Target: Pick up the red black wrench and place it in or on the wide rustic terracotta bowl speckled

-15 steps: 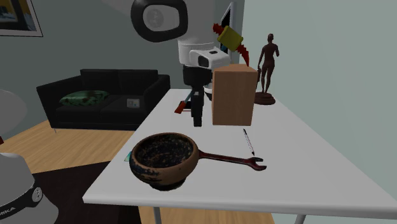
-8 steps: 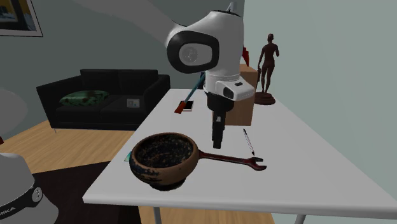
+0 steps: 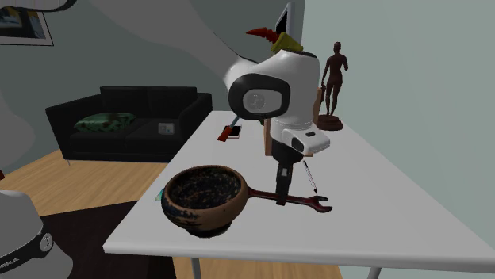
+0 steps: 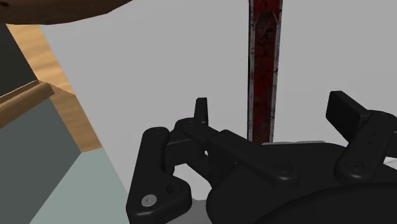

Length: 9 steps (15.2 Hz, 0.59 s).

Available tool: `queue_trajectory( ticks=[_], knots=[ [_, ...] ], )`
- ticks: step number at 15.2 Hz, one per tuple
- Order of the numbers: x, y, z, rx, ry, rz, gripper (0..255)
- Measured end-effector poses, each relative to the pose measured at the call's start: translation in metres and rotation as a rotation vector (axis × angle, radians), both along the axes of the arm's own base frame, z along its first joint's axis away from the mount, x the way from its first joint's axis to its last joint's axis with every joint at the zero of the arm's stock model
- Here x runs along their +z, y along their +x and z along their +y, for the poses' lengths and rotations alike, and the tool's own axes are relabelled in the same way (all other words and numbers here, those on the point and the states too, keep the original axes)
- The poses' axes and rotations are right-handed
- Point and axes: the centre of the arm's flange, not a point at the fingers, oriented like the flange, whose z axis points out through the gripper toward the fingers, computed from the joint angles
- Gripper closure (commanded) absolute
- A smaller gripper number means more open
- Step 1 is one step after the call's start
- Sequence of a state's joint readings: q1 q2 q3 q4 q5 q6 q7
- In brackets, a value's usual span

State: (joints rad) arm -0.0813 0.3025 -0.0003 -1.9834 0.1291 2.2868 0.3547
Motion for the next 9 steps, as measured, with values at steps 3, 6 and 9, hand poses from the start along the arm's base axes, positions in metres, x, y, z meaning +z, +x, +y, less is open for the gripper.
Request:
queue_trajectory(
  ticks=[3, 6, 9],
  knots=[
    [-0.014, 0.001, 0.002, 0.000, 0.000, 0.000, 0],
    [-0.018, 0.001, 0.002, 0.000, 0.000, 0.000, 0],
    [-0.019, 0.001, 0.002, -0.001, 0.000, 0.000, 0]
  ],
)
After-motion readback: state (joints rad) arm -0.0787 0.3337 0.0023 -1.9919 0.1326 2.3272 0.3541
